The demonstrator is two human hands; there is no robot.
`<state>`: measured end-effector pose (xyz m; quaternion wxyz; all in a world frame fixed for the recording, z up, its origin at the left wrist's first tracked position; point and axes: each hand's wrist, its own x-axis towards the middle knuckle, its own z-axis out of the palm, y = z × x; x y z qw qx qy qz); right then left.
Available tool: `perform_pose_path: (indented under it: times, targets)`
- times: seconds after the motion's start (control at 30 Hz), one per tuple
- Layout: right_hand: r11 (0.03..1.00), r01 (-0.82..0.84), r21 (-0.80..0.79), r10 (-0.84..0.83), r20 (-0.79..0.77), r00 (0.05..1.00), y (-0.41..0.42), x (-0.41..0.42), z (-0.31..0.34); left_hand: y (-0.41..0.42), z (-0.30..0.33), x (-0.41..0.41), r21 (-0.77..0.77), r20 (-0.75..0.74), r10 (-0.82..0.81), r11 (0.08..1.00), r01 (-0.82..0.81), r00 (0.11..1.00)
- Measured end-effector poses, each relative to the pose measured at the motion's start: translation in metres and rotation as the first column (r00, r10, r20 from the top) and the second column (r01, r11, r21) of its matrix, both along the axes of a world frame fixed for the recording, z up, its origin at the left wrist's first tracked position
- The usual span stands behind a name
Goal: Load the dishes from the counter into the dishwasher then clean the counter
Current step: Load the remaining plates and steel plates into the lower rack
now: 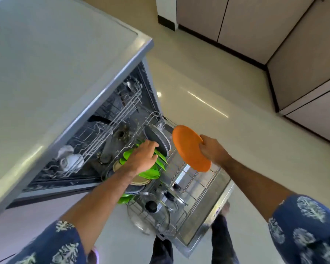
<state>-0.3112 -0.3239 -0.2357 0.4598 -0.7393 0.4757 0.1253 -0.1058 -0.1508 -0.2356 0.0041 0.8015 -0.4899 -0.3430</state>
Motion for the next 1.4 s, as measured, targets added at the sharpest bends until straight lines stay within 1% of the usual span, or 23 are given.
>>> perform_pose_path:
  times: [0.03,0.1,0.2,0.27,0.33,0.4,0.47,0.6,0.73,0.9,1.13,1.3,1.4]
  targets:
    - [0.999,-0.019,-0.031,0.019,-0.001,1.0,-0.013,0.008,-0.02,-0.012,-0.019,0.003,0.011,0.078,-0.057,0.998,0.056,0.995]
    - [0.997,-0.032,-0.067,0.032,0.005,0.999,-0.037,0.021,-0.062,-0.035,-0.056,0.008,0.026,0.232,-0.167,0.986,0.166,0.958]
    - [0.997,-0.002,-0.075,0.009,0.087,0.996,-0.07,0.036,-0.126,-0.068,-0.108,0.013,0.109,0.38,-0.273,0.962,0.251,0.884]
    - [0.996,-0.002,-0.088,0.014,0.142,0.99,-0.081,0.046,-0.158,-0.082,-0.135,0.018,0.16,0.413,-0.311,0.95,0.268,0.856]
    - [0.995,-0.027,-0.096,0.044,0.175,0.984,-0.085,0.053,-0.181,-0.09,-0.159,0.02,0.21,0.392,-0.33,0.941,0.266,0.859]
    - [0.993,-0.055,-0.101,0.074,0.197,0.978,-0.083,0.063,-0.194,-0.085,-0.175,0.026,0.241,0.41,-0.345,0.934,0.265,0.844]
    - [0.991,-0.074,-0.112,0.098,0.225,0.969,-0.08,0.075,-0.2,-0.078,-0.182,0.031,0.244,0.443,-0.36,0.93,0.276,0.821]
    - [0.978,-0.102,-0.183,0.146,0.248,0.958,-0.076,0.097,-0.202,-0.057,-0.181,0.042,0.19,0.537,-0.385,0.922,0.337,0.75]
    - [0.967,-0.086,-0.242,0.153,0.275,0.949,-0.07,0.116,-0.198,-0.037,-0.182,0.052,0.189,0.51,-0.37,0.929,0.318,0.777]
    - [0.962,-0.131,-0.24,0.195,0.267,0.944,-0.058,0.137,-0.204,-0.042,-0.18,0.051,0.199,0.481,-0.373,0.928,0.315,0.794]
    - [0.924,-0.216,-0.317,0.308,0.277,0.91,-0.047,0.161,-0.221,-0.042,-0.187,0.056,0.18,0.467,-0.356,0.934,0.307,0.81]
    - [0.906,-0.308,-0.289,0.374,0.207,0.904,-0.038,0.159,-0.227,-0.039,-0.19,0.056,0.164,0.468,-0.33,0.944,0.287,0.82]
    - [0.895,-0.383,-0.23,0.421,0.149,0.895,-0.025,0.159,-0.236,-0.039,-0.193,0.055,0.149,0.468,-0.311,0.95,0.273,0.827]
